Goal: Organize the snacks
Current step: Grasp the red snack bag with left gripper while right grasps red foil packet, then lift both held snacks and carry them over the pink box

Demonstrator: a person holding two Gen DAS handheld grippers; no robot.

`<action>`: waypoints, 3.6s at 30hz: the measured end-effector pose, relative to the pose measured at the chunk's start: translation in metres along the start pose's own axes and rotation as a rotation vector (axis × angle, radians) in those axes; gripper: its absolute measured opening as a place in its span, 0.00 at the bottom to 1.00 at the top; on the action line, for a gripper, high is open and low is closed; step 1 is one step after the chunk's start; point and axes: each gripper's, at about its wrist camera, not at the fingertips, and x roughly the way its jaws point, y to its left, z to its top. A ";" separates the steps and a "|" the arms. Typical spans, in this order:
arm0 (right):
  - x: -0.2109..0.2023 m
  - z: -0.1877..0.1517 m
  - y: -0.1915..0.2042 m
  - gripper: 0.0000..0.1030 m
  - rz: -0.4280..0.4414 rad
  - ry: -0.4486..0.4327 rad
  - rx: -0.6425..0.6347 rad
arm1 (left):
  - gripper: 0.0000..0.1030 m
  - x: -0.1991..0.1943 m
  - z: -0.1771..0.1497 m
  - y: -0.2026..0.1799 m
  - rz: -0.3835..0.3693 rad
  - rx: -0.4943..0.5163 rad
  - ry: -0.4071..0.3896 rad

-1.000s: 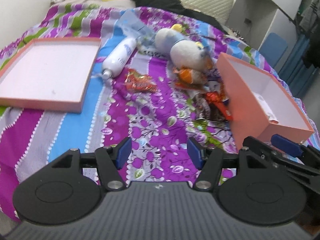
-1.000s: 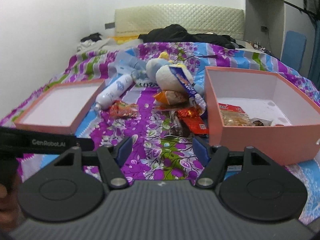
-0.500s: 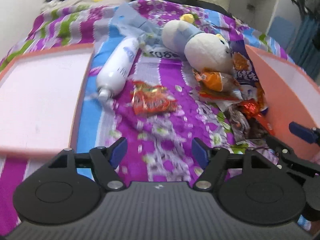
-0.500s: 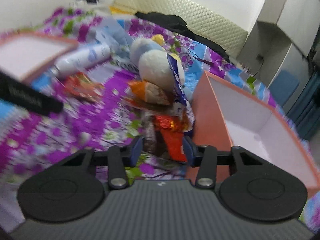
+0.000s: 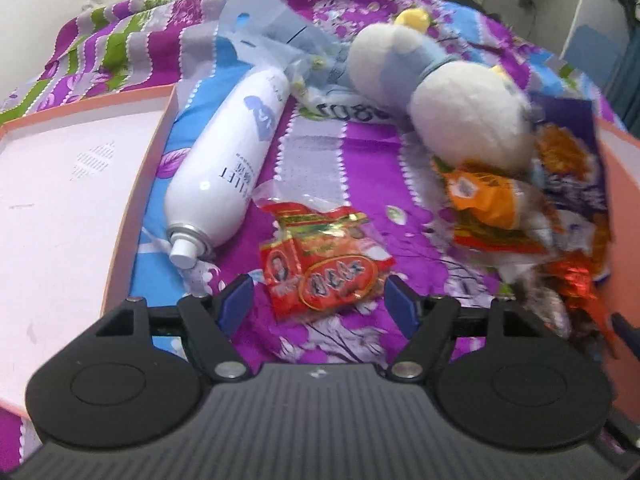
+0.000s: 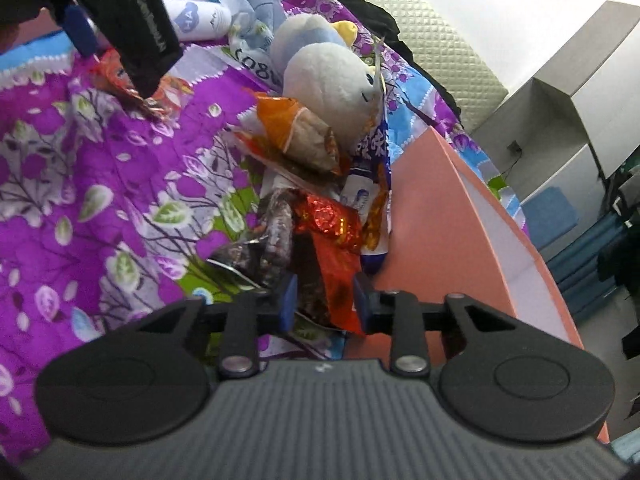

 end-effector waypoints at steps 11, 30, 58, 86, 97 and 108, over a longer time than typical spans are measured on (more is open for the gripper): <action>0.006 -0.005 -0.012 0.04 -0.017 0.009 0.022 | 0.57 0.029 0.001 -0.003 -0.039 -0.012 0.044; -0.049 -0.010 -0.025 0.04 0.024 -0.055 0.067 | 0.19 -0.043 -0.019 0.006 -0.083 -0.105 0.009; -0.131 -0.073 -0.003 0.06 0.327 0.008 0.080 | 0.23 -0.157 -0.139 -0.002 -0.169 -0.129 0.203; -0.094 -0.077 -0.019 0.70 0.671 -0.061 0.366 | 0.90 -0.120 -0.138 -0.005 -0.161 -0.114 0.246; -0.093 -0.078 -0.011 0.59 0.622 -0.052 0.279 | 0.92 -0.110 -0.135 -0.026 -0.099 0.004 0.258; -0.090 -0.091 -0.034 0.59 0.522 0.024 0.339 | 0.78 -0.104 -0.139 -0.050 0.000 0.146 0.266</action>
